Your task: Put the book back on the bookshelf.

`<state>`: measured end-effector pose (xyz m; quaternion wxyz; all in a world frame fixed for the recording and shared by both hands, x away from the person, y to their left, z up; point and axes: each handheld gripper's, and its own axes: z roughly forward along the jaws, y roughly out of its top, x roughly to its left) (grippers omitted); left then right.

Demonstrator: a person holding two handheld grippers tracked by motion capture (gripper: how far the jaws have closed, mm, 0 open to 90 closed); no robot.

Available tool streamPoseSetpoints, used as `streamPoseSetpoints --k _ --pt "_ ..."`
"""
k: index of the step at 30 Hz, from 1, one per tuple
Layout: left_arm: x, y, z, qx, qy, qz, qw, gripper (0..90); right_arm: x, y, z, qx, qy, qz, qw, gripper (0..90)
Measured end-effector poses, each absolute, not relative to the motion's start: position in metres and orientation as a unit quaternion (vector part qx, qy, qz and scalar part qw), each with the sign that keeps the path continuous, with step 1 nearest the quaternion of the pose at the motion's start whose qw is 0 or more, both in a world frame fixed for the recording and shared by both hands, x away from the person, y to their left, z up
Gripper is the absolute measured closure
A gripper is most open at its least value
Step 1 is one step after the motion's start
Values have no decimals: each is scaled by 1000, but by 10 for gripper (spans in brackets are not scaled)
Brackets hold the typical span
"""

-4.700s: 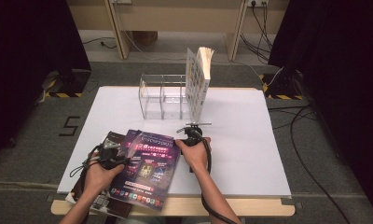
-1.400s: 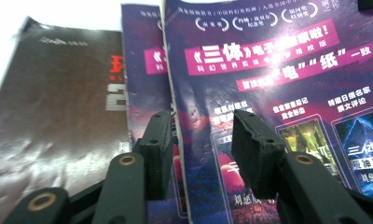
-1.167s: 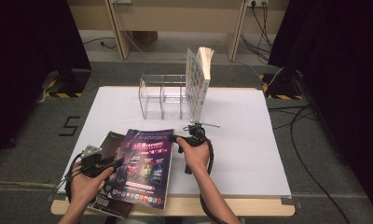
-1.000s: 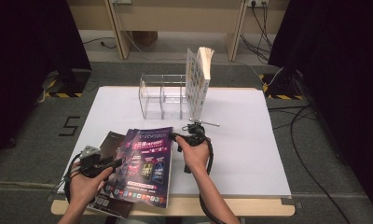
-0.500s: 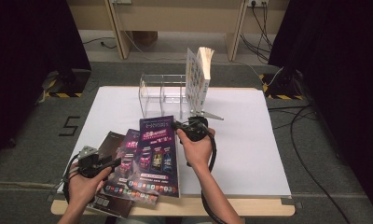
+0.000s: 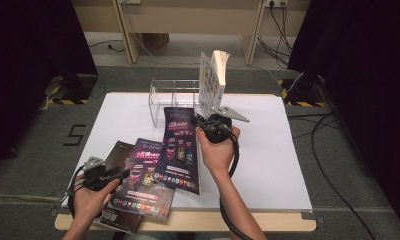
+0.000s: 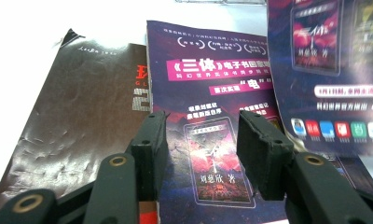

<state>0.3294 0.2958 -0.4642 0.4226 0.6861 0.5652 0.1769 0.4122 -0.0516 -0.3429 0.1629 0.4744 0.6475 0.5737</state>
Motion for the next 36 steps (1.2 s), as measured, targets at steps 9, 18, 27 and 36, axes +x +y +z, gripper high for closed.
streamPoseSetpoints --k 9,18,27,36 --pt "329 296 -464 683 567 179 425 523 413 -52 -322 464 630 588 206 837" --pt "330 297 -465 682 568 179 425 523 424 -47 -305 458 618 595 232 837" --pt "330 299 -466 679 571 178 426 523 440 -43 -296 458 608 597 255 837" --pt "330 300 -468 679 572 177 424 523 457 -37 -286 456 603 589 284 837"
